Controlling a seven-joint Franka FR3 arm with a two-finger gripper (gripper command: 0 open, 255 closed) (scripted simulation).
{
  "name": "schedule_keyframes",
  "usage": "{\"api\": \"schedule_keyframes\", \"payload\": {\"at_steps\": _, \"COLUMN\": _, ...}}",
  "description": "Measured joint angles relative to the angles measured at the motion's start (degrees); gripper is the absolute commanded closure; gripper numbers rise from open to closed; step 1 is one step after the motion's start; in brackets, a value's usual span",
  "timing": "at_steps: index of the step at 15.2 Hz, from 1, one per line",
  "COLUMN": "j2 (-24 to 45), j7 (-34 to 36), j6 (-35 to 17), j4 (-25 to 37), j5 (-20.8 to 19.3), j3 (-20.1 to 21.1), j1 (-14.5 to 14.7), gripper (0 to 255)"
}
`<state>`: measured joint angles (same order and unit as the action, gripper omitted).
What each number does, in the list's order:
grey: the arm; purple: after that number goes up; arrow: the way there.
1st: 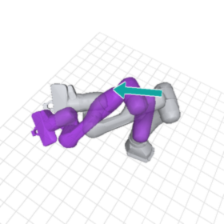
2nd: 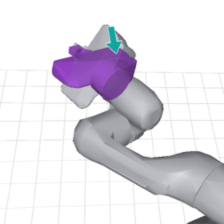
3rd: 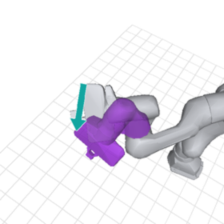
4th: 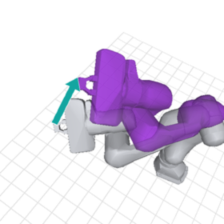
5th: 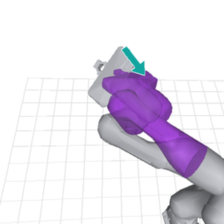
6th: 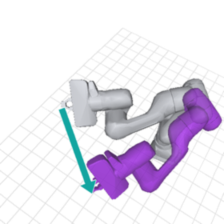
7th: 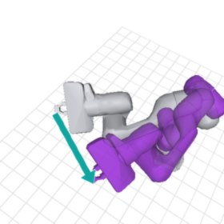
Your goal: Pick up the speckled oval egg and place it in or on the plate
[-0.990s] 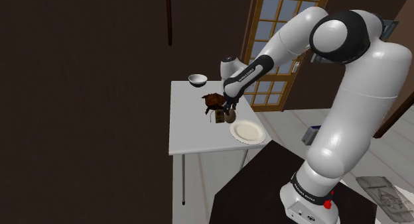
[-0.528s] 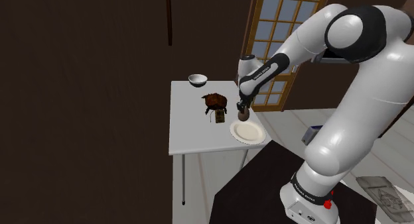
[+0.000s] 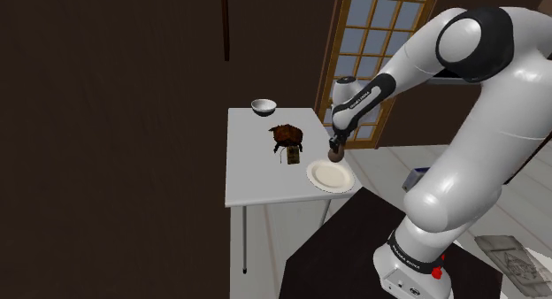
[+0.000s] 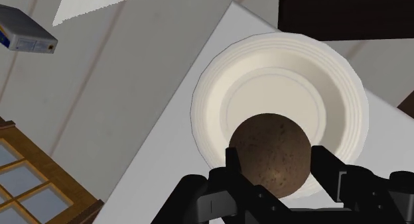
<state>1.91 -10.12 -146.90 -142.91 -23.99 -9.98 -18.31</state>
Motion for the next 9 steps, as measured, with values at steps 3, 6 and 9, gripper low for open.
{"api": "schedule_keyframes", "payload": {"at_steps": 3, "j2": 2.2, "j7": 1.0, "j6": -2.4, "j4": -0.2, "j5": -0.9, "j3": -0.2, "j1": -0.1, "gripper": 255}}
{"api": "schedule_keyframes", "payload": {"at_steps": 6, "j2": 4.7, "j7": 2.1, "j6": -4.7, "j4": -0.2, "j5": -1.8, "j3": -0.4, "j1": -0.2, "gripper": 255}}
{"api": "schedule_keyframes", "payload": {"at_steps": 9, "j2": 6.9, "j7": 3.3, "j6": -7.0, "j4": -0.2, "j5": -2.9, "j3": -0.7, "j1": -0.2, "gripper": 255}}
